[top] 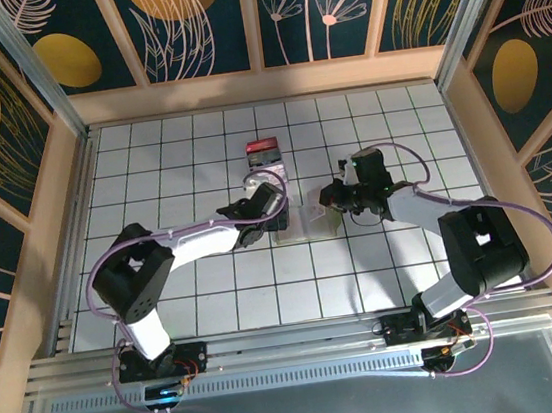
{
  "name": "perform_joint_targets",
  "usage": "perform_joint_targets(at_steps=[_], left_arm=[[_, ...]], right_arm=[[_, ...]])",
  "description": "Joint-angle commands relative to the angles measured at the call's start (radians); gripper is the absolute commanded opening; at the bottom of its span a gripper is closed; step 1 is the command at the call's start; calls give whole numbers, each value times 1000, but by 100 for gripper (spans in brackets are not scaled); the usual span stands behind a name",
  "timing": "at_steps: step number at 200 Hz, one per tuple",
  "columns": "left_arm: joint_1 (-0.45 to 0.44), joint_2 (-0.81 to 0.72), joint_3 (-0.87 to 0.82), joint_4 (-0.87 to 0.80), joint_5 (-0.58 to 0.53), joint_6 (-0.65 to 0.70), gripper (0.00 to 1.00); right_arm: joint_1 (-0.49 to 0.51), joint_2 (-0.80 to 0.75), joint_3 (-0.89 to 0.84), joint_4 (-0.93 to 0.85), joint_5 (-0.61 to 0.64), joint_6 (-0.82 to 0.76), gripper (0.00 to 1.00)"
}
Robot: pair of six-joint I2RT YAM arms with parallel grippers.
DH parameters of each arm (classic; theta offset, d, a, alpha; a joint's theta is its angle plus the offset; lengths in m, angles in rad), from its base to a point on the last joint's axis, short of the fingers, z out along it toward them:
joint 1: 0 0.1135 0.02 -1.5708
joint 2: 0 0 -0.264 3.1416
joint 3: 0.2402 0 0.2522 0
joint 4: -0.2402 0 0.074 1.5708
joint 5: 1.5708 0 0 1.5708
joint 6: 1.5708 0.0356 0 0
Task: Take the credit cards out of the card holder
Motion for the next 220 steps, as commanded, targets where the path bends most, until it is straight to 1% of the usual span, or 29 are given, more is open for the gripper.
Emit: perform_joint_targets(at_steps=[1,24,37,78,104,123,137,174,201,220], left_arm=[[9,-62,26,33,6,-10,99],[21,-103,10,112,58,-24,99],[31,-122,-2,172,108,-41,98],[75,-173,-73,419,325,-101,90],[128,-186,-147,564,469,-171,86],[166,-184,-194,673,572,-216,84],[179,-180,-207,711,607,-222,83],[181,-167,-202,762,674,-198,82],[181,-140,-184,800,725,-203,75],[182,-117,-165,821,762,-210,66]], right_arm=[[-5,-41,-6,61,3,20,0],[-5,-62,-34,157,-11,56,0],[-5,-70,-51,224,-19,80,0],[-10,-70,-104,482,-81,182,0],[-15,-49,-116,645,-152,253,0],[-16,-33,-121,730,-192,290,0],[-14,-26,-123,768,-206,308,0],[-13,-10,-123,825,-235,340,0],[-8,1,-127,884,-261,370,0],[-3,10,-126,902,-267,379,0]])
